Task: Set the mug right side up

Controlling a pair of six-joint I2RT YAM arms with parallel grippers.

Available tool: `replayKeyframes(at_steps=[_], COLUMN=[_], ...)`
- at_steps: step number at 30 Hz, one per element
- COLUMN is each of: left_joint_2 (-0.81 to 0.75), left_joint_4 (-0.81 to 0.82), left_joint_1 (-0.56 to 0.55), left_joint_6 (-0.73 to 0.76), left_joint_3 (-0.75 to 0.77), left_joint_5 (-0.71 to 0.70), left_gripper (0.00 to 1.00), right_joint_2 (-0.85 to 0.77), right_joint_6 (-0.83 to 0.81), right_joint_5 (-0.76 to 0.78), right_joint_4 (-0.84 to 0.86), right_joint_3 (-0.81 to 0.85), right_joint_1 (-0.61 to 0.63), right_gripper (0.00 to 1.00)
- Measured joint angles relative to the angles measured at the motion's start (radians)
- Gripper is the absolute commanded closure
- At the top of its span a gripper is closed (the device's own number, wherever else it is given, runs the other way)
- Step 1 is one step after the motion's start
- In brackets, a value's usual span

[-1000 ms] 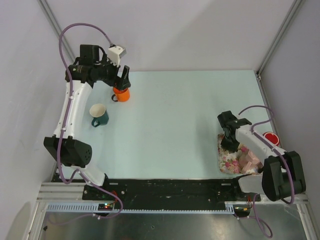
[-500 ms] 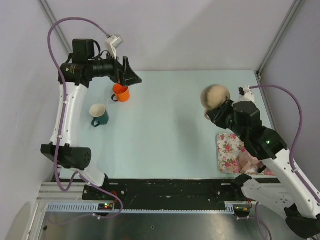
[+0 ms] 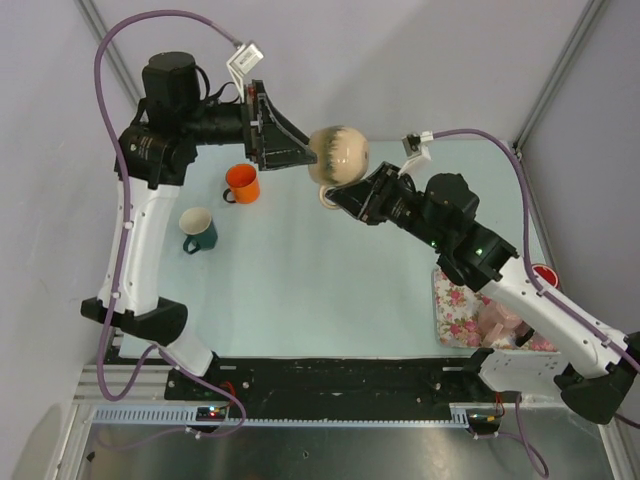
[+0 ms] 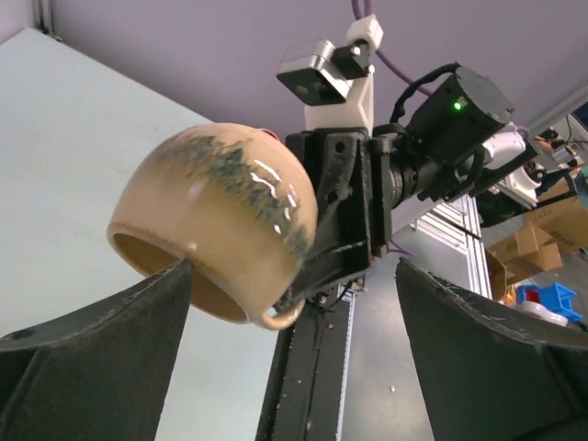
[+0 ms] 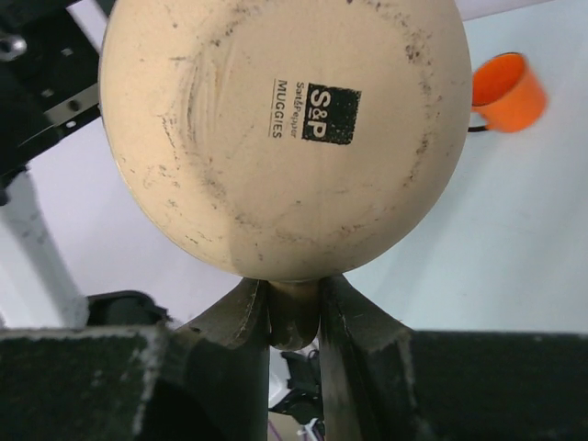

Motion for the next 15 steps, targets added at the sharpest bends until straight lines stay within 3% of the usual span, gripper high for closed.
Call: replayKeyframes(at_steps=[11,13,15], left_joint_2=[0.015,0.016,0.018], left_joint_4=[0.083,0.089,0.096], left_joint_1=[-0.010,-0.011,-0.016], left_joint_6=[-0.123,-0.137,-0.153], left_joint_3=[-0.020,-0.026,-0.026], left_joint_5=[0.018,0.030,0.040], left_gripper=[0.21,0.32,0.50], right_joint_2=[0.039,0.045,0.060], right_joint_6=[0.029,0.029,0.033], right_joint_5=[-0.036,-0.042,-0.048], right_joint_4=[0.097,0.107,0.113], right_joint_3=[0.035,0.038,0.048], right_joint_1=[0.040,0.041,0.041], right_gripper=[1.00,1.00,1.00])
